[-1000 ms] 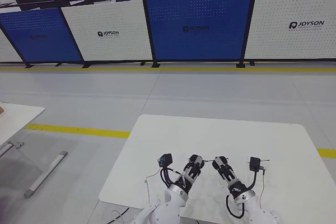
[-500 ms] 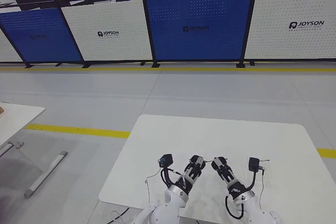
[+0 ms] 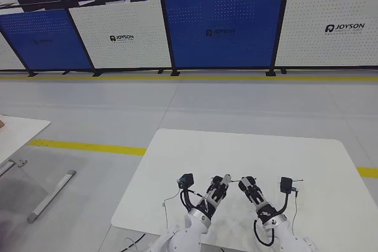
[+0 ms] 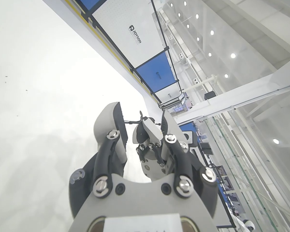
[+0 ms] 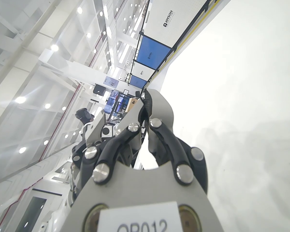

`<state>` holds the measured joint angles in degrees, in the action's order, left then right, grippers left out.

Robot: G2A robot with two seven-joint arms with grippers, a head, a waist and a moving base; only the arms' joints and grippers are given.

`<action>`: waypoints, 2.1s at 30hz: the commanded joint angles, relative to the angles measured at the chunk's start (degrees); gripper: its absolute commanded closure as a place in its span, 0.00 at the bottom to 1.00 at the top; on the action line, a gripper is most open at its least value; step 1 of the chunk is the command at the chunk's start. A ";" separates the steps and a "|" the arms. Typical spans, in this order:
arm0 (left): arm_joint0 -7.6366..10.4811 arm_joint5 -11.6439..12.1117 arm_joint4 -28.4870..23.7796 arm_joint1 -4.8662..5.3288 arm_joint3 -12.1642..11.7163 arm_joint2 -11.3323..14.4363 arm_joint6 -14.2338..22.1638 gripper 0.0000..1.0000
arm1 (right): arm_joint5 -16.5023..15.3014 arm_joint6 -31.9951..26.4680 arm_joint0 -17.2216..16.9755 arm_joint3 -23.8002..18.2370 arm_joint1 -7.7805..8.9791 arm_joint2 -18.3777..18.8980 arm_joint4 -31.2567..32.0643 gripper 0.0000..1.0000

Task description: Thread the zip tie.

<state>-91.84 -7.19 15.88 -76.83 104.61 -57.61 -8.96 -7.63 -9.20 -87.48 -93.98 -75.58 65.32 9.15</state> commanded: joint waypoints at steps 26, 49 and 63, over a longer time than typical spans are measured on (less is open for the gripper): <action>0.42 0.47 -1.96 -0.04 -0.13 -0.22 1.36 1.00 | -1.07 -2.20 0.23 0.21 0.03 0.15 -1.32 0.00; 1.13 -1.97 -14.49 -0.90 2.15 -1.49 0.92 1.00 | 0.35 2.36 -2.73 -0.47 0.51 1.87 4.36 0.00; 0.92 -3.58 -24.01 -1.09 3.88 -3.25 3.49 1.00 | 3.60 5.73 -1.78 0.56 0.79 -0.86 22.61 0.00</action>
<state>-90.92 -10.77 -8.13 -77.91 108.50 -60.86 -5.46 -4.02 -3.45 -89.25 -93.41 -74.79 64.45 31.76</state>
